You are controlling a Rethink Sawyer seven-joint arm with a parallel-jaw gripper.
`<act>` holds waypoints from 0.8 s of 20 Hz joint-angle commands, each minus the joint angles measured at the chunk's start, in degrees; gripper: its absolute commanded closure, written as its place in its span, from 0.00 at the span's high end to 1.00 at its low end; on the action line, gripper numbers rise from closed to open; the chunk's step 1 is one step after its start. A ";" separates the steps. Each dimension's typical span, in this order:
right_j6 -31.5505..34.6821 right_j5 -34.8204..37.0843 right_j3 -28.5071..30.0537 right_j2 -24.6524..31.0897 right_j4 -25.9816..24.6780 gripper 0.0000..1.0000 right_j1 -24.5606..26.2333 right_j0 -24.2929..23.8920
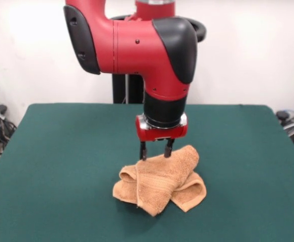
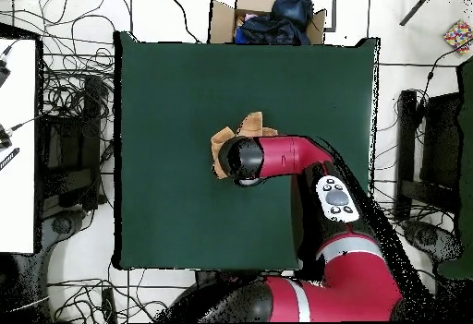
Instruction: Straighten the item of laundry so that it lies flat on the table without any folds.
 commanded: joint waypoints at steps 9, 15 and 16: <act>-3.57 0.19 1.25 4.51 -1.01 1.00 -1.27 -4.05; -8.16 5.43 -3.25 5.59 -1.45 1.00 -1.32 -6.53; -8.33 5.14 -3.46 5.94 -1.49 1.00 -1.24 -6.91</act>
